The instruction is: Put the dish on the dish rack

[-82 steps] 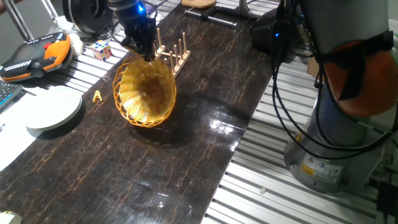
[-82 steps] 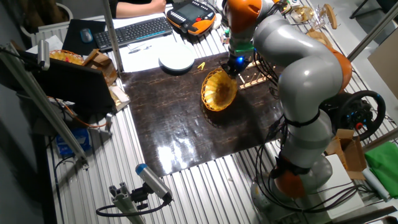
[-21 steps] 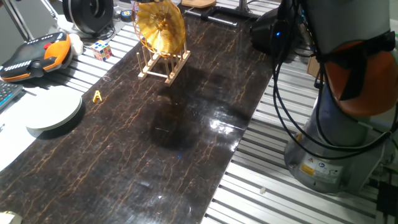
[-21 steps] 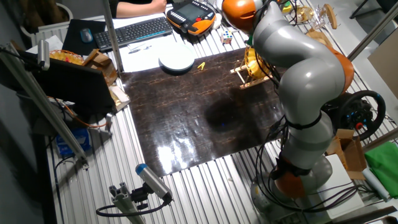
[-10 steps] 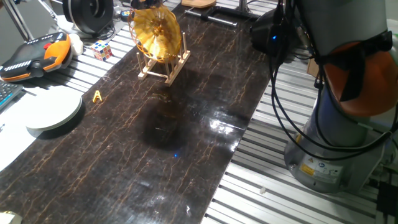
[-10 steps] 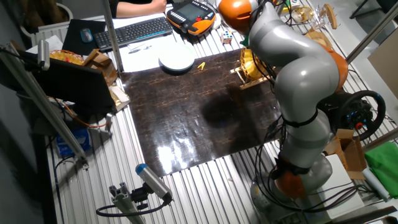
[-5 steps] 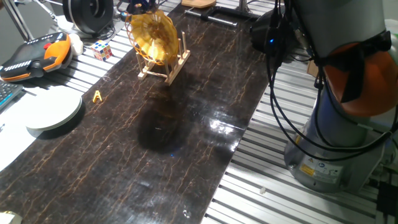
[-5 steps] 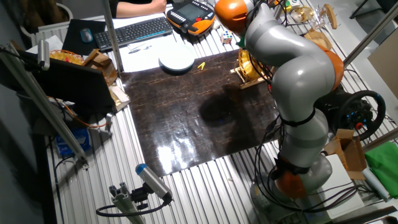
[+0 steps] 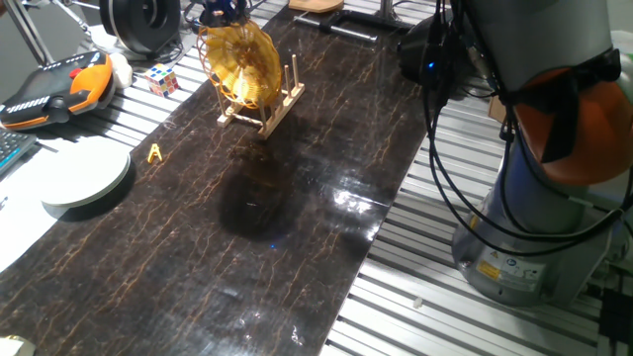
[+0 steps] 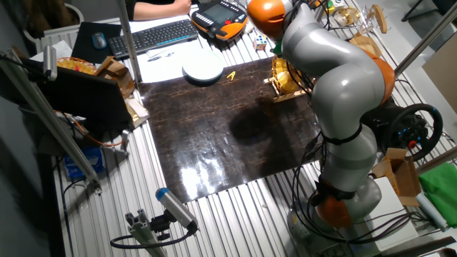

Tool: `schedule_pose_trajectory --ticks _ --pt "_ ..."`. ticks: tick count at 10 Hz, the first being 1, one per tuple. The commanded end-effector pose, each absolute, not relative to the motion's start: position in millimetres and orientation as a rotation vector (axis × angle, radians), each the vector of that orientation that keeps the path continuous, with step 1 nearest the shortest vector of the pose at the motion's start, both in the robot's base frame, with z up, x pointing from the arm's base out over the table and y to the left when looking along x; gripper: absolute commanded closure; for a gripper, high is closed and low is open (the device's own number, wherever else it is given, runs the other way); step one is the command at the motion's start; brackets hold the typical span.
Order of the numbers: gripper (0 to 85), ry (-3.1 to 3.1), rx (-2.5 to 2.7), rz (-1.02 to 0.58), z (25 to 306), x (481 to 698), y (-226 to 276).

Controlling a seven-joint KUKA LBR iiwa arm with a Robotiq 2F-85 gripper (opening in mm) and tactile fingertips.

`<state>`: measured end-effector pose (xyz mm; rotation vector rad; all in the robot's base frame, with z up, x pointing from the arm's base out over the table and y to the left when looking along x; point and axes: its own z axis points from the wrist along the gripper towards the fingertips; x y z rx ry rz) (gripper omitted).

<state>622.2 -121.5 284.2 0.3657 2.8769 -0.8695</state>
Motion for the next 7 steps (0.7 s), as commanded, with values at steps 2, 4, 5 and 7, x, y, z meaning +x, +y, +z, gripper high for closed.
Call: schedule_pose_trajectory --ticks 2,4,5,7 --pt "67.7 2.874 0.368 -0.876 283.9 622.0 -120.7" --pt "67.0 2.882 0.367 -0.875 284.4 621.6 -119.9" --pt "66.0 2.894 0.367 -0.863 285.5 621.1 -119.5" --pt "65.3 2.926 0.385 -0.825 289.5 619.5 -116.8"
